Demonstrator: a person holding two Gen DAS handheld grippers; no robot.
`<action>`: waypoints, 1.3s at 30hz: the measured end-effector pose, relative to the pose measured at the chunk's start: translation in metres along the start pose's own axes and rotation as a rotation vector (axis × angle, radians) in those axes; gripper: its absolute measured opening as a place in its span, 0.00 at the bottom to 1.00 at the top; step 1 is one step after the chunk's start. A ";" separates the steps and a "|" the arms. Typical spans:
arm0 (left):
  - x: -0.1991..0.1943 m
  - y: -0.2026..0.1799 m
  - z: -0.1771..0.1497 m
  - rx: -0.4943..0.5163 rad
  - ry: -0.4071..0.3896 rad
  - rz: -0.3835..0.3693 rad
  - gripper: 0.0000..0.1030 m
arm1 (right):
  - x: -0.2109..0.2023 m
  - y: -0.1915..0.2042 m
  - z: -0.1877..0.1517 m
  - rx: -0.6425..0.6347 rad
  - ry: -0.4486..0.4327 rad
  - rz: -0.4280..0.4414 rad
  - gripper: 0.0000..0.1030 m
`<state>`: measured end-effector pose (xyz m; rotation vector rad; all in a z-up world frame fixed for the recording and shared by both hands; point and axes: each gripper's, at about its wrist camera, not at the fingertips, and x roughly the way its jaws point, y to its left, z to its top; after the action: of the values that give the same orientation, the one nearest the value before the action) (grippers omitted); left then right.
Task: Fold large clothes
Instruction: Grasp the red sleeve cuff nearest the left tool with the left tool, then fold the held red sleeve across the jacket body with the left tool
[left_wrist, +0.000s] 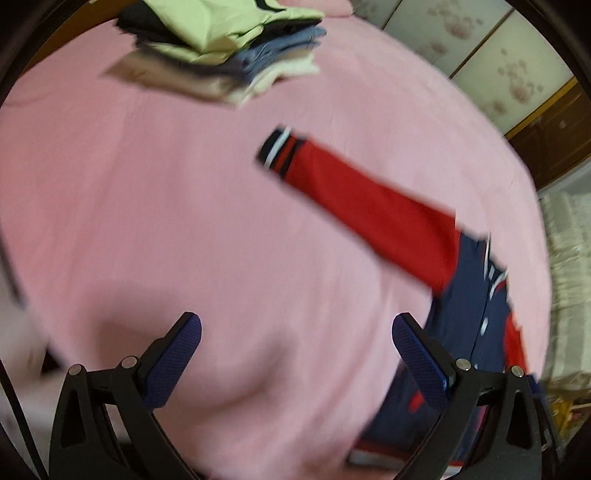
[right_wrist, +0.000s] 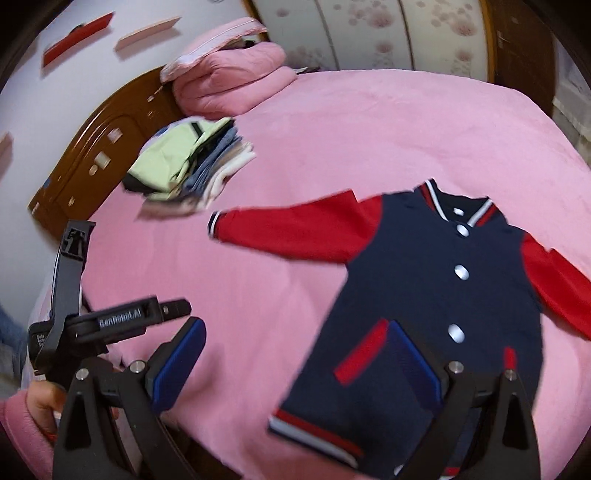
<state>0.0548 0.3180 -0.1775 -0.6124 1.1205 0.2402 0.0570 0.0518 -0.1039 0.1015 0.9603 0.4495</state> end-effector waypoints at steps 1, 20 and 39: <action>0.010 0.005 0.016 -0.020 -0.007 -0.032 0.99 | 0.011 0.002 0.007 0.016 -0.012 0.004 0.96; 0.137 0.024 0.136 -0.127 0.026 -0.134 0.31 | 0.136 0.004 0.035 0.185 0.066 -0.063 0.95; 0.026 -0.200 0.079 0.323 -0.239 -0.252 0.23 | 0.052 -0.107 0.042 0.297 -0.105 -0.173 0.96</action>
<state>0.2221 0.1980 -0.1105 -0.4179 0.8192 -0.0835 0.1516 -0.0188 -0.1497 0.3049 0.9185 0.1383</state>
